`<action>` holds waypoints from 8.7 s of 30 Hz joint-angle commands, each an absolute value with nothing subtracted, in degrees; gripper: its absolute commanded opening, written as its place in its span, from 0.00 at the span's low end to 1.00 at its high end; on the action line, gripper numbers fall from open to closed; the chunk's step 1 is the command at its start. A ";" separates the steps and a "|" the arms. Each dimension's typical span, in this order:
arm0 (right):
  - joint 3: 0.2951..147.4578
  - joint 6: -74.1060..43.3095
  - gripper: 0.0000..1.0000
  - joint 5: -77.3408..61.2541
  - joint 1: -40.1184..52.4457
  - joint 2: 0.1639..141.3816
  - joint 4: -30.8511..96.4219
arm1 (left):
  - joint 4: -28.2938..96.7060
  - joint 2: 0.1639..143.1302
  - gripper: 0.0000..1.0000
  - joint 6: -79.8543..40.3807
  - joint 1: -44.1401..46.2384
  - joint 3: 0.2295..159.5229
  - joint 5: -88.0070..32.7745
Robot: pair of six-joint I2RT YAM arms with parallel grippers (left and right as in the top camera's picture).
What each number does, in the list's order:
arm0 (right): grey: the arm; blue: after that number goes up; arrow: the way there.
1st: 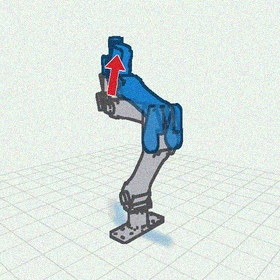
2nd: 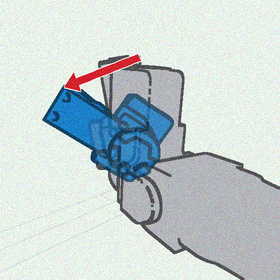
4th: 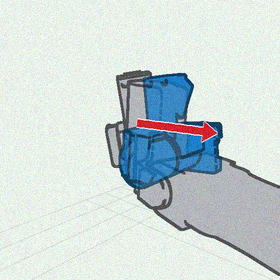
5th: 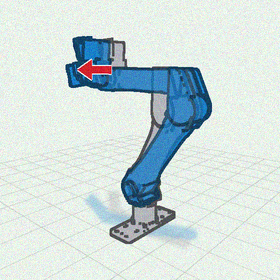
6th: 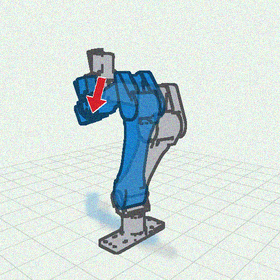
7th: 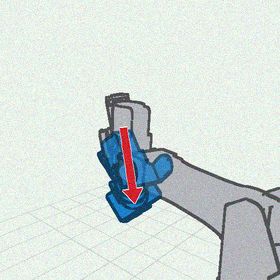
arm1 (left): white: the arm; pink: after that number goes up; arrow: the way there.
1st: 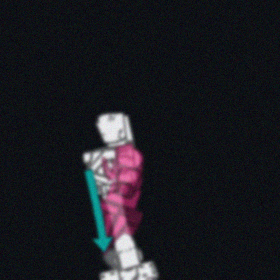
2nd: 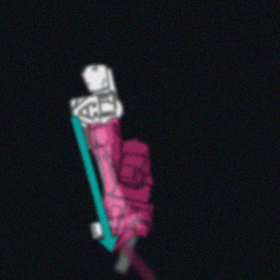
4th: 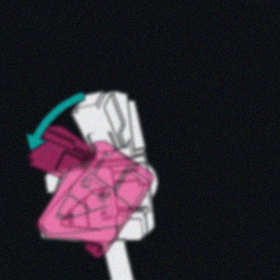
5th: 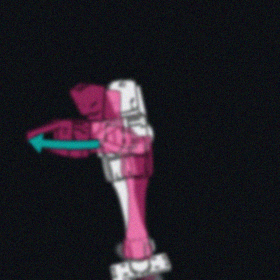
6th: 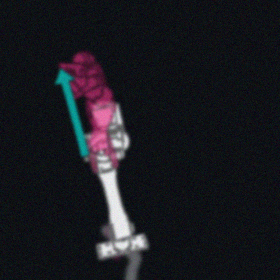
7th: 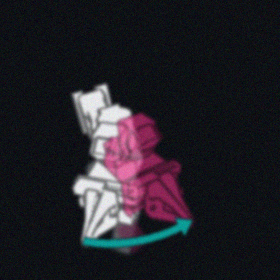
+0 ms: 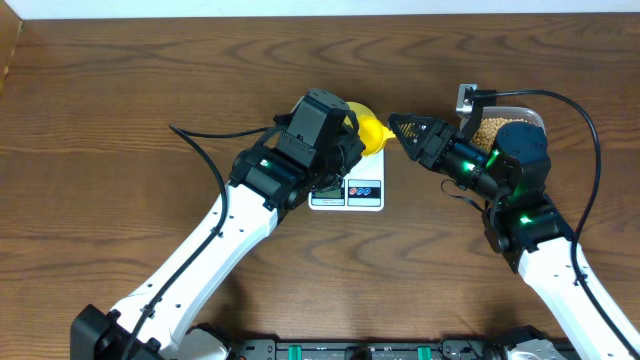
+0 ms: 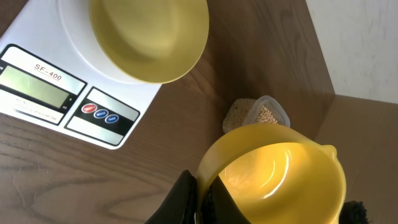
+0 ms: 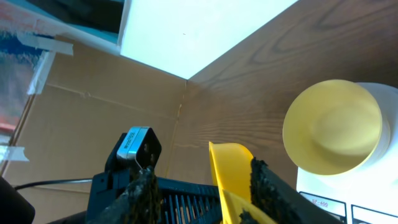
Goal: Scoop item into bowl and weigh 50g on scale
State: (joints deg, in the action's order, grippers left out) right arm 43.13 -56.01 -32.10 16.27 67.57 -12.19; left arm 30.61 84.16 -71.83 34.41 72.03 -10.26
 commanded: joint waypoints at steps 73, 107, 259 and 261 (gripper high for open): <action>44.25 -44.49 0.01 -27.29 12.67 68.90 -5.32 | 38.79 77.32 0.94 -45.04 29.82 72.44 -9.34; 73.21 -21.76 0.01 9.23 9.96 68.90 41.28 | 50.17 81.25 0.98 -9.04 28.73 72.44 -9.32; 73.17 -21.58 0.01 5.43 4.71 69.01 43.33 | 24.75 105.56 0.98 -17.67 41.80 62.70 16.62; 73.17 -21.58 0.01 5.43 4.71 69.01 43.38 | 24.73 105.54 0.98 -17.69 41.80 62.70 16.73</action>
